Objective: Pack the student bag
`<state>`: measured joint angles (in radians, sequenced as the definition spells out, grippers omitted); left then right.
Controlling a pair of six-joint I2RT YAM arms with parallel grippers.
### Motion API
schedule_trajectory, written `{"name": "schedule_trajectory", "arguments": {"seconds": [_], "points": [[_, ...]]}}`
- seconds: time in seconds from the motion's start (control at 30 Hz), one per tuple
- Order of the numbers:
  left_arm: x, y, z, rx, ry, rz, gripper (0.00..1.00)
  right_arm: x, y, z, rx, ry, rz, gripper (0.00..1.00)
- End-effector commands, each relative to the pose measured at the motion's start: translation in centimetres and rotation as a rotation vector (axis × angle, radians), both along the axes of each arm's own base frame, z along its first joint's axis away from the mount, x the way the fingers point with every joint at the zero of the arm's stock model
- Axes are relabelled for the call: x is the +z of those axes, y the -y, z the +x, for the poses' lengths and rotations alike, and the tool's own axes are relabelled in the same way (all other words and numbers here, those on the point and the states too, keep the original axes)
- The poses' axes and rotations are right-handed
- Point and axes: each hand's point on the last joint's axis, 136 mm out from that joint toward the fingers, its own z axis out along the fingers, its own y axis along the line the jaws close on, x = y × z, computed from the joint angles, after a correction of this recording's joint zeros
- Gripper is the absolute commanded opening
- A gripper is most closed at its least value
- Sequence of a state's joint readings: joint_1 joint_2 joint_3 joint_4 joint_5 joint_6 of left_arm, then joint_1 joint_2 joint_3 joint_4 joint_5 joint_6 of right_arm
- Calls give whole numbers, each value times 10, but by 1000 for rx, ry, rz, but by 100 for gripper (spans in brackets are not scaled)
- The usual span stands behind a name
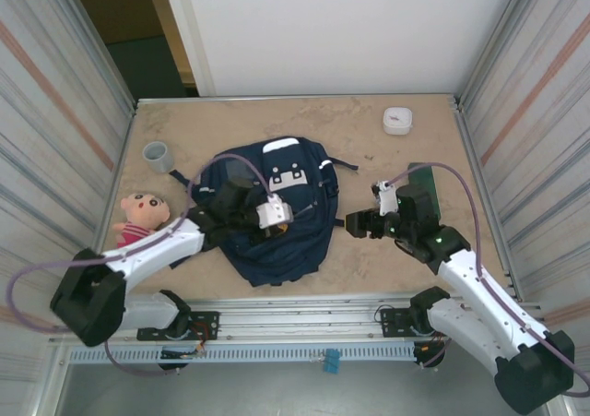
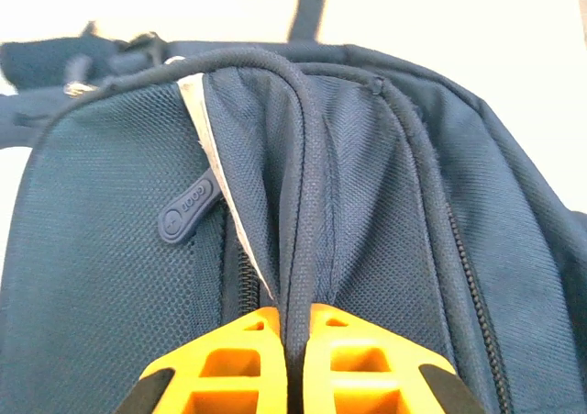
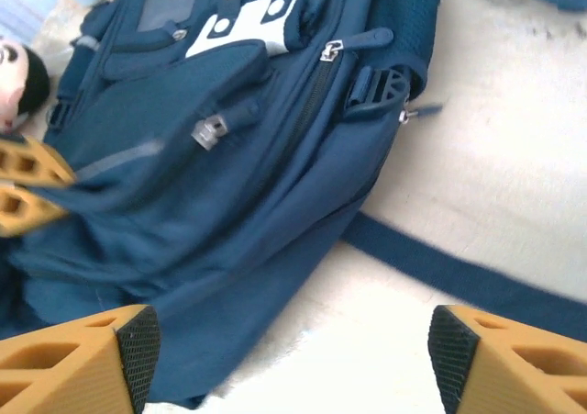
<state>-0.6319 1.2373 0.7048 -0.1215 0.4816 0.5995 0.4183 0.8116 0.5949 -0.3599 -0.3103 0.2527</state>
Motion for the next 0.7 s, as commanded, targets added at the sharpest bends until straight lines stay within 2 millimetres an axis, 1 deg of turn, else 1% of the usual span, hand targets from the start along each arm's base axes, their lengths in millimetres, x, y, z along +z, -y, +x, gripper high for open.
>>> {"name": "schedule_trajectory", "arguments": {"seconds": [0.0, 0.1, 0.13, 0.2, 0.3, 0.43, 0.67], "points": [[59, 5, -19, -112, 7, -218, 0, 33, -19, 9, 242, 218, -63, 78], [73, -3, -24, -131, -10, -270, 0, 32, -29, 17, 380, 249, -126, 80], [76, -5, -25, -136, -13, -280, 0, 24, -33, 22, 416, 226, -143, 80], [78, -10, -28, -144, -12, -282, 0, 19, -43, 29, 515, 229, -163, 80], [68, -16, -36, -171, 5, -232, 0, 7, -53, 38, 652, 249, -210, 81], [60, -24, -43, -185, 31, -176, 0, -11, -57, 53, 789, 243, -275, 81], [47, -35, -46, -177, 78, -103, 0, -36, -66, 75, 963, 191, -239, 79]]}}
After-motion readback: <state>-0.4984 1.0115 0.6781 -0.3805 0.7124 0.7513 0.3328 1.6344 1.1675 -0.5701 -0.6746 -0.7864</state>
